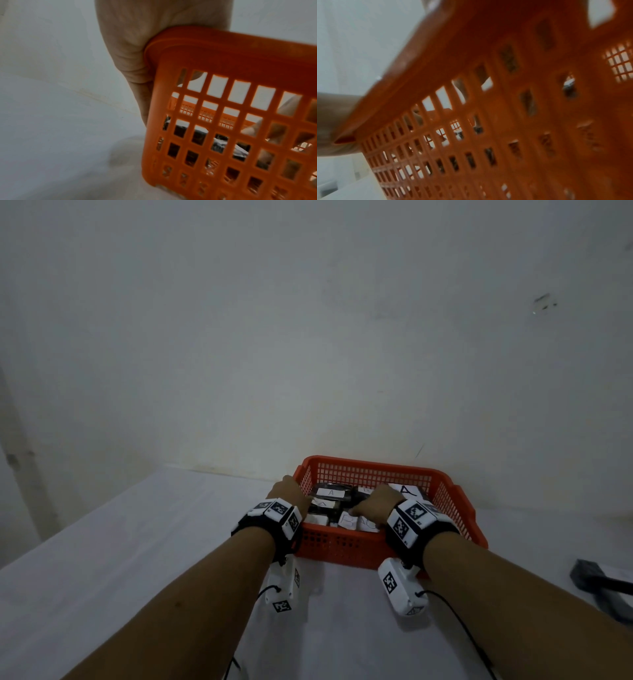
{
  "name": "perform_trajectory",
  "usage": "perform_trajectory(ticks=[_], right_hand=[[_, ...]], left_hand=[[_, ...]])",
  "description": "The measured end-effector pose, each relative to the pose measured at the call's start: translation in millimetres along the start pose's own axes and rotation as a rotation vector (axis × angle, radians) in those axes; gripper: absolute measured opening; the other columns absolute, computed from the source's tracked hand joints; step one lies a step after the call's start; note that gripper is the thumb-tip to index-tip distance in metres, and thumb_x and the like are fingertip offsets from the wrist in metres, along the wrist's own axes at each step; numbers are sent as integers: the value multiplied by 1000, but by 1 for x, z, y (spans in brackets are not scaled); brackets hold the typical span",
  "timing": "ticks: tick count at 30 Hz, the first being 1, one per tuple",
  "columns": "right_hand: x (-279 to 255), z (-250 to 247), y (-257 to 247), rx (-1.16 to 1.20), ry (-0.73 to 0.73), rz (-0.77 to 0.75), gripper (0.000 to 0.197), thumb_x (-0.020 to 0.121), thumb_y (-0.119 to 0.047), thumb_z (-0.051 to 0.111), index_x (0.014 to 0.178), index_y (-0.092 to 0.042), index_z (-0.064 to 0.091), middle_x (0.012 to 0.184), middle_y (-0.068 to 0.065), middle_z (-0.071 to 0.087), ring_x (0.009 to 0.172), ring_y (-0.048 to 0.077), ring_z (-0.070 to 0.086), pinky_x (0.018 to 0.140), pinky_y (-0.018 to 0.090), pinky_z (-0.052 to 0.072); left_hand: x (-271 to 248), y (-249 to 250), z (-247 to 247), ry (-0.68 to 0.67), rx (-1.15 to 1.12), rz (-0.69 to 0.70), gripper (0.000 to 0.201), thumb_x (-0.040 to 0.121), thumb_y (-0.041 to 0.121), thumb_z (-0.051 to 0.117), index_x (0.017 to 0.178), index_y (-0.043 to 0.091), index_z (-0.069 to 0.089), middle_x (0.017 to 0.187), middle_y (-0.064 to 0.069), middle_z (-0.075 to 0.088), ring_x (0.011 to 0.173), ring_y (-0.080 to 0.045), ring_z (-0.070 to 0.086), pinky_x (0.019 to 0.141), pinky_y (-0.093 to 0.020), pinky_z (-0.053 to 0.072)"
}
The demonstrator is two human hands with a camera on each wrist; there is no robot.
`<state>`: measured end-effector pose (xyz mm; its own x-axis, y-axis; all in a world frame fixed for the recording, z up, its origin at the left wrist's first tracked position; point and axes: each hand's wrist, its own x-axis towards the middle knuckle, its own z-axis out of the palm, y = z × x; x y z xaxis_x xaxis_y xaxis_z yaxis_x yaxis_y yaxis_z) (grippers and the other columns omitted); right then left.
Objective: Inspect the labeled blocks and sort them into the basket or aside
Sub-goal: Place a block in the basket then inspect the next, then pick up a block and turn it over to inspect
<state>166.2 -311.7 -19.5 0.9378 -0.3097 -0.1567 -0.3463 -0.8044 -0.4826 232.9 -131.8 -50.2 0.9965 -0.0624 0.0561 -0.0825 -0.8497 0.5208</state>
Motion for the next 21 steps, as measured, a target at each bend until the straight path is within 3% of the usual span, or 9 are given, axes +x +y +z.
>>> perform_trajectory(ticks=[2, 3, 5, 7, 9, 11, 16, 19, 21], right_hand=[[-14, -14, -1, -66, 85, -50, 40, 88, -36, 76, 68, -13, 51, 65, 2, 50, 56, 16, 50, 50, 24, 40], [-24, -21, 0, -115, 123, -74, 34, 89, -36, 73, 74, -12, 55, 68, 4, 54, 57, 16, 52, 50, 25, 43], [-44, -36, 6, -191, 152, -141, 36, 90, -41, 70, 103, -8, 66, 96, 10, 70, 84, 23, 69, 71, 32, 58], [-64, -49, 14, -217, 186, -182, 56, 90, -49, 69, 127, -8, 62, 122, 11, 70, 110, 28, 68, 94, 40, 58], [-85, -61, 26, -211, 201, -214, 58, 89, -54, 69, 129, -13, 61, 125, 7, 70, 112, 27, 67, 97, 41, 56], [-105, -72, 40, -181, 201, -236, 63, 85, -57, 71, 133, -18, 58, 126, 4, 69, 110, 24, 67, 97, 42, 56], [-160, -88, 74, -116, 183, -279, 75, 86, -52, 75, 149, -26, 44, 138, -2, 62, 119, 20, 63, 99, 33, 52], [-185, -90, 97, -108, 165, -280, 75, 84, -53, 77, 148, -32, 43, 137, -2, 65, 117, 19, 65, 101, 34, 51], [-200, -89, 112, -143, 159, -244, 85, 84, -55, 77, 154, -30, 36, 145, 2, 60, 127, 22, 59, 107, 36, 47]], left_hand=[[-2, 3, -4, -22, -15, -16, 49, 97, 37, 64, 128, 2, 51, 128, -17, 63, 107, -32, 67, 82, -36, 55], [-4, 4, -7, -42, -12, -16, 47, 98, 37, 63, 128, 1, 53, 128, -18, 64, 104, -32, 67, 80, -36, 54], [-8, 8, -16, -54, 38, 8, 40, 101, 31, 59, 124, 0, 61, 123, -18, 67, 106, -33, 67, 83, -36, 53], [-16, 14, -28, 13, 108, 19, 35, 101, 27, 55, 121, 1, 66, 112, -16, 68, 109, -32, 66, 88, -35, 51], [-27, 25, -38, 66, 168, 74, 36, 103, 28, 51, 123, 1, 65, 108, -15, 63, 105, -31, 63, 89, -36, 50], [-40, 39, -45, 95, 153, 156, 41, 104, 33, 47, 128, 2, 59, 125, -17, 62, 114, -31, 60, 90, -37, 49], [-82, 74, -42, 129, 79, 409, 58, 102, 41, 48, 148, 6, 47, 152, -12, 49, 136, -30, 50, 113, -40, 41], [-119, 93, -31, 114, 90, 564, 59, 101, 45, 48, 148, 9, 47, 152, -9, 50, 136, -27, 50, 114, -41, 41], [-143, 104, -21, 67, 105, 648, 61, 102, 47, 47, 151, 10, 43, 155, -9, 47, 141, -26, 46, 116, -41, 37]])
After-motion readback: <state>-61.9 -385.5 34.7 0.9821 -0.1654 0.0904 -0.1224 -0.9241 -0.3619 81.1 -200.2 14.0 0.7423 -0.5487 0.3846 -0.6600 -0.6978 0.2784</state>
